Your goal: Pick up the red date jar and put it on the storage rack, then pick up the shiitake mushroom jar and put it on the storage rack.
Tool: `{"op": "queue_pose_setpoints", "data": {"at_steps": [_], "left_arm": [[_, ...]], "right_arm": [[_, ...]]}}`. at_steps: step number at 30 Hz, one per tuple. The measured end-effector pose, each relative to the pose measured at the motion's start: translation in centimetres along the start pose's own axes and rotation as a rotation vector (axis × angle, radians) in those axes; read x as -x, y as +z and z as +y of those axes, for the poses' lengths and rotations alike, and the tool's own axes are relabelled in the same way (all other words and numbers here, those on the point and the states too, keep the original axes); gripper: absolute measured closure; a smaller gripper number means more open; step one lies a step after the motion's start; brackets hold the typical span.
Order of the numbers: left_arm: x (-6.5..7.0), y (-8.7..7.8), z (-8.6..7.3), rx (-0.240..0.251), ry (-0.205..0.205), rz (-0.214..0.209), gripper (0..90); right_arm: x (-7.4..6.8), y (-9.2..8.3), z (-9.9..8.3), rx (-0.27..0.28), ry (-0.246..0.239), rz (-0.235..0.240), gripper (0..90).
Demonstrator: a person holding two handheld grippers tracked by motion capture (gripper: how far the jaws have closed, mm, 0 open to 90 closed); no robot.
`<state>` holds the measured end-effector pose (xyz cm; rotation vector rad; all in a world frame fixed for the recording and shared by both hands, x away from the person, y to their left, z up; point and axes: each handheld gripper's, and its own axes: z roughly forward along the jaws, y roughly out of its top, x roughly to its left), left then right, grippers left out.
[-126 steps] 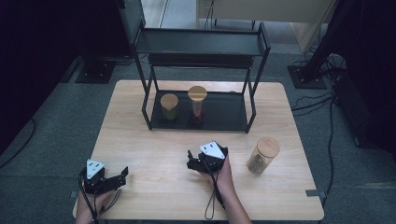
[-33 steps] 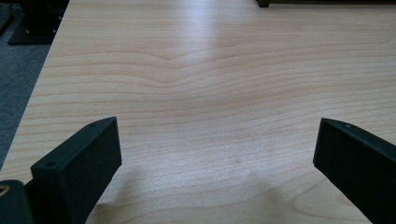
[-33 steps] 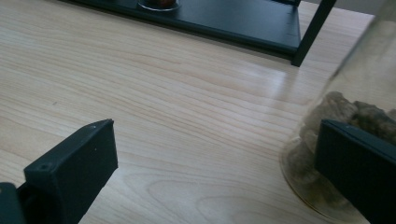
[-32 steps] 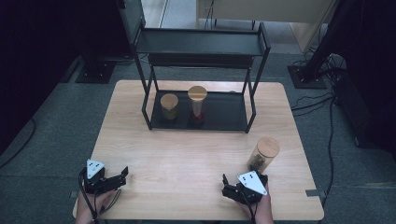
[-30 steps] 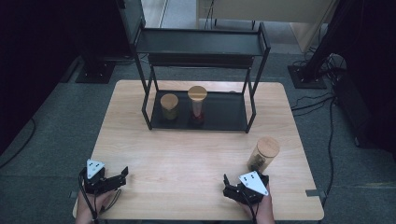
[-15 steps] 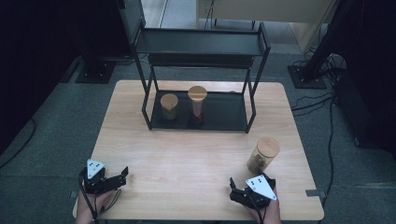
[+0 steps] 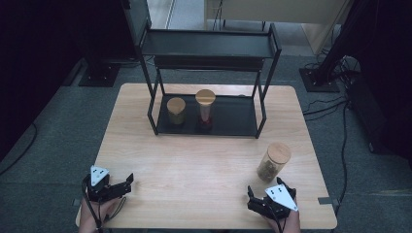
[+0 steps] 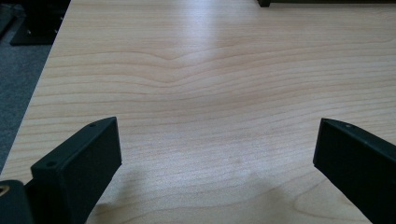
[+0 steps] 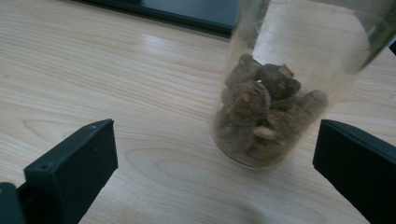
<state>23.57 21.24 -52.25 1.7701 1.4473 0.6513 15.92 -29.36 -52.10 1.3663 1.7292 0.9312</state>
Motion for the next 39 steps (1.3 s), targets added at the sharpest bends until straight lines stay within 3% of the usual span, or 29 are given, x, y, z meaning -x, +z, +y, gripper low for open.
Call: {"op": "queue_pose_setpoints", "data": {"at_steps": [18, 23, 39], "left_arm": [[0.0, 0.0, 0.0, 0.002, 0.0, 0.002, 1.2], [0.0, 0.0, 0.0, 0.002, 0.001, 0.002, 1.2], [0.0, 0.0, 0.0, 0.002, -0.001, 0.003, 1.2]], "right_arm": [[2.7, 0.2, -0.3, -0.018, 0.012, -0.059, 0.0], [3.2, 0.2, -0.3, -0.028, 0.029, -0.042, 0.0], [3.6, 1.0, 0.1, -0.042, 0.013, -0.037, 1.4]]}}
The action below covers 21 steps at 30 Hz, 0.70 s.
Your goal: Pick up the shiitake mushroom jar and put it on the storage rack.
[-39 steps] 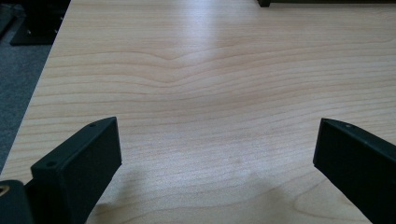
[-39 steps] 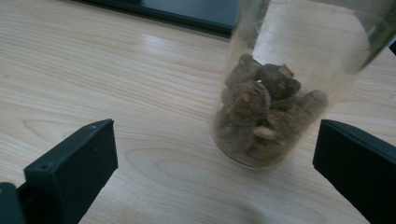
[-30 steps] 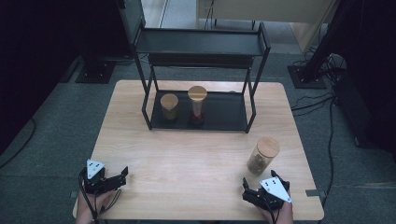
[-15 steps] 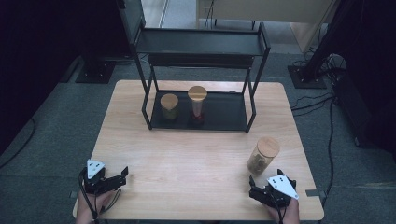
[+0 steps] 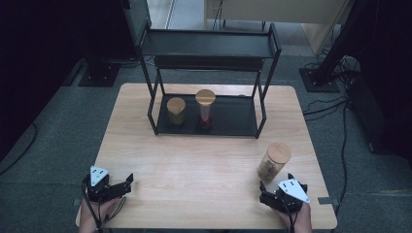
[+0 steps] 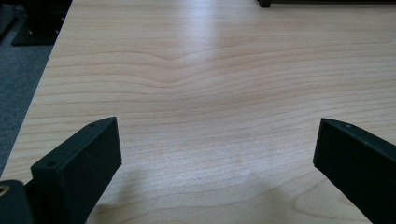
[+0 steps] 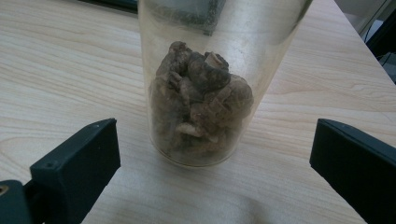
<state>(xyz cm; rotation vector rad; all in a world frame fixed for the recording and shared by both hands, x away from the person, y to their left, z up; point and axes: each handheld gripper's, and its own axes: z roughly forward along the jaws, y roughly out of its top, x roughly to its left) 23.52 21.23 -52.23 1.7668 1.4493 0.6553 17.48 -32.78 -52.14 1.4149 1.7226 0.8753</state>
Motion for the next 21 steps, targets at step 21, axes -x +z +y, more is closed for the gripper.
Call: {"op": "queue_pose_setpoints", "data": {"at_steps": [21], "left_arm": [[0.0, 0.0, 0.0, -0.004, 0.004, -0.004, 1.2]], "right_arm": [[0.4, 1.9, 1.2, -0.002, 0.005, 0.029, 6.7]]}}
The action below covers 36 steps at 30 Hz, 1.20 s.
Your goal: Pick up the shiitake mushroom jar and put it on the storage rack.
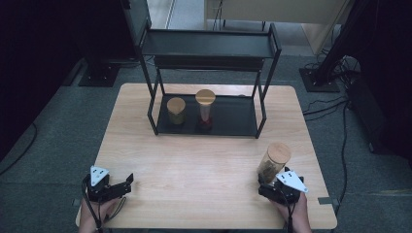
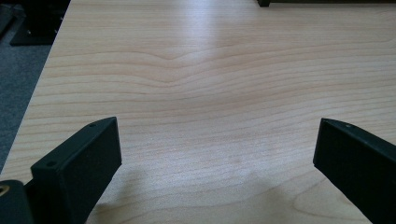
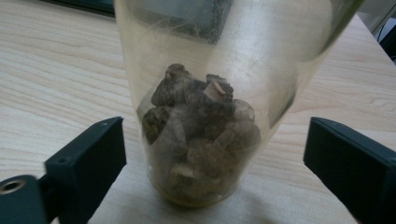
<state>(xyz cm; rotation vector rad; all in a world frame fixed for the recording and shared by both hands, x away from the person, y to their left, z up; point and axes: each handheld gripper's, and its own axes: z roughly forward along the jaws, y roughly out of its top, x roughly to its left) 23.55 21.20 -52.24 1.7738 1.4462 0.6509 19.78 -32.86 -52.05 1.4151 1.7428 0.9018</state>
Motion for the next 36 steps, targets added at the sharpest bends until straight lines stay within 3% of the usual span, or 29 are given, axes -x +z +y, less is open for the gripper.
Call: {"op": "queue_pose_setpoints", "data": {"at_steps": [36], "left_arm": [[0.0, 0.0, 0.0, -0.002, 0.002, -0.007, 1.2]], "right_arm": [[0.3, 1.4, 2.0, 0.044, 0.041, 0.069, 24.2]]}}
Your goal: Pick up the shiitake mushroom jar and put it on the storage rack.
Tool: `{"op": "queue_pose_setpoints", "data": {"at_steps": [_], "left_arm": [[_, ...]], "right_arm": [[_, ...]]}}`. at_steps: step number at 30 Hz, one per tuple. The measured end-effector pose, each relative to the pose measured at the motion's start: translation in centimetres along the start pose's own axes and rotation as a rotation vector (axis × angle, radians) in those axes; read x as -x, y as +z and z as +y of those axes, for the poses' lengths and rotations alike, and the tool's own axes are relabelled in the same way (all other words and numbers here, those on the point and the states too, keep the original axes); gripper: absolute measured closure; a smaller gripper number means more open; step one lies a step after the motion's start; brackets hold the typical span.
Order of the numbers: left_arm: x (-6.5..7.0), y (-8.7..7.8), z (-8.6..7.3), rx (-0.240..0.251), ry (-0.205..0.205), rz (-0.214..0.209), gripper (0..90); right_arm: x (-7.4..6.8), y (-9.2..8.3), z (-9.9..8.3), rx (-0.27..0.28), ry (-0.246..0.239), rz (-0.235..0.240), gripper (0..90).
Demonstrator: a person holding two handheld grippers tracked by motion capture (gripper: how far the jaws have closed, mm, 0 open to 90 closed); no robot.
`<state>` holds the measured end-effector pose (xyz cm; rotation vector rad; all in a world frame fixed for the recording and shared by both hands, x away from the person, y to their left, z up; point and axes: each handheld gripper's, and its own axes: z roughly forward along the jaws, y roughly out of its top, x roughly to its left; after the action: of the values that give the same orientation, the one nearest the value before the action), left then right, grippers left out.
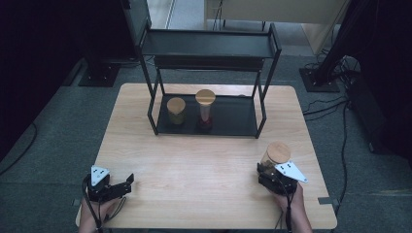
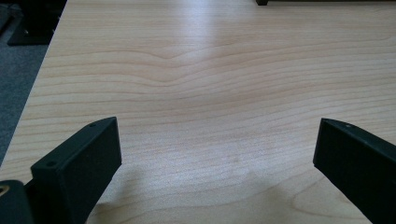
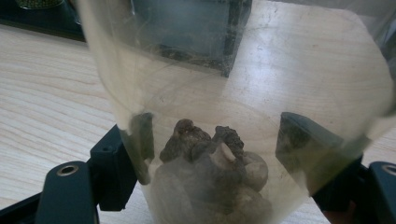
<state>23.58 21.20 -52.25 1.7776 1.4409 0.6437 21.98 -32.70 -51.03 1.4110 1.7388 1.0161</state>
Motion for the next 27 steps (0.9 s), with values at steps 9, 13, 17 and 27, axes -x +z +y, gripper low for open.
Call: {"op": "queue_pose_setpoints", "data": {"at_steps": [9, 13, 17, 27], "left_arm": [[0.0, 0.0, 0.0, 0.001, 0.0, 0.0, 1.2], [0.0, 0.0, 0.0, 0.001, 0.0, 0.0, 1.2], [0.0, 0.0, 0.0, 0.001, 0.0, -0.001, 1.2], [0.0, 0.0, 0.0, 0.001, 0.001, -0.001, 1.2]], "right_arm": [[-0.5, 0.1, 0.3, -0.008, -0.012, 0.015, 24.5], [-0.9, 0.3, 0.4, -0.01, -0.013, 0.015, 24.6], [-1.2, 0.4, 0.7, -0.01, -0.016, 0.022, 24.7], [-2.0, 0.9, 1.5, -0.005, -0.027, 0.036, 24.8]]}}
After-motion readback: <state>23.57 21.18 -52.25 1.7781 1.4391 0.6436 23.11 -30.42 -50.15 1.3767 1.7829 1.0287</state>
